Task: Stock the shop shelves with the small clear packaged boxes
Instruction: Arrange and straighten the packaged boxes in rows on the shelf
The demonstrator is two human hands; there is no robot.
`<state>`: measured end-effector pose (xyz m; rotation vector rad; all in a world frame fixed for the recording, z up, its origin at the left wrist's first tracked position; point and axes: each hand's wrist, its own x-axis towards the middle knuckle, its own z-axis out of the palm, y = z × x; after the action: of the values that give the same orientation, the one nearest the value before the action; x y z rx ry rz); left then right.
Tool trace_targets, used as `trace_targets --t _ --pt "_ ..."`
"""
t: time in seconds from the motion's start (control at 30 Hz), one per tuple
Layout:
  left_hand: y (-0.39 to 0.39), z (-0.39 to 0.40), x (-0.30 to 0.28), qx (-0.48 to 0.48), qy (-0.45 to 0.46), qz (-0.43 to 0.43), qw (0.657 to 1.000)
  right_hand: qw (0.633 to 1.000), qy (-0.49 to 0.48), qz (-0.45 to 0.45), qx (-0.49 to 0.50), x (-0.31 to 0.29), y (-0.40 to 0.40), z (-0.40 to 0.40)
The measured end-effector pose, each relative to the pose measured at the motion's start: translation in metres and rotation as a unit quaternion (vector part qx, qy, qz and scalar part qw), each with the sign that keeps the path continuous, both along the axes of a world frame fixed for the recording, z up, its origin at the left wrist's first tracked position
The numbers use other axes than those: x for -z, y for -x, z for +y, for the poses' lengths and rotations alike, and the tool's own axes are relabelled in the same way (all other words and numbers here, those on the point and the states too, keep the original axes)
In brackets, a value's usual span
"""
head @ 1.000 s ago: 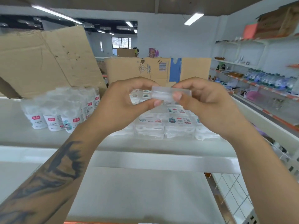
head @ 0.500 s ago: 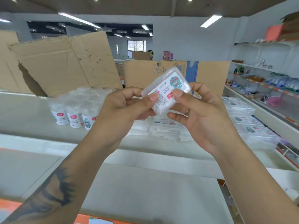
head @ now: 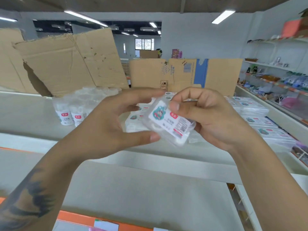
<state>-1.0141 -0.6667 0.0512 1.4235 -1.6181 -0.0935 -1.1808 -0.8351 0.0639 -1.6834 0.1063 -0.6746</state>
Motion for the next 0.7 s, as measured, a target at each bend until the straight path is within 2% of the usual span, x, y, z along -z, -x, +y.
trace_targets --t 0.13,0.23,0.3,0.4,0.43,0.53,0.7 --pt "0.005 0.008 0.009 -0.054 -0.009 -0.074 0.996 0.999 0.027 0.021 -0.004 0.011 0.000 -0.001" --pt "0.003 0.009 0.016 -0.115 -0.003 -0.079 0.990 0.988 0.130 0.030 0.076 0.021 -0.004 -0.007" --pt "-0.007 0.006 0.020 -0.139 0.003 -0.038 0.990 0.951 0.254 0.039 0.175 0.029 -0.011 -0.016" --pt "-0.028 -0.007 0.018 -0.155 -0.011 0.068 0.985 0.865 0.419 0.085 0.262 0.040 -0.020 -0.032" --pt "-0.035 -0.013 0.016 -0.155 -0.015 0.096 0.983 0.849 0.442 0.115 0.267 0.043 -0.022 -0.036" --pt "-0.052 -0.033 0.009 -0.153 -0.024 0.108 0.982 0.820 0.473 0.174 0.270 0.051 -0.025 -0.036" --pt "-0.076 -0.064 0.012 -0.152 -0.109 0.126 0.974 0.801 0.490 0.172 0.299 0.058 -0.022 -0.033"
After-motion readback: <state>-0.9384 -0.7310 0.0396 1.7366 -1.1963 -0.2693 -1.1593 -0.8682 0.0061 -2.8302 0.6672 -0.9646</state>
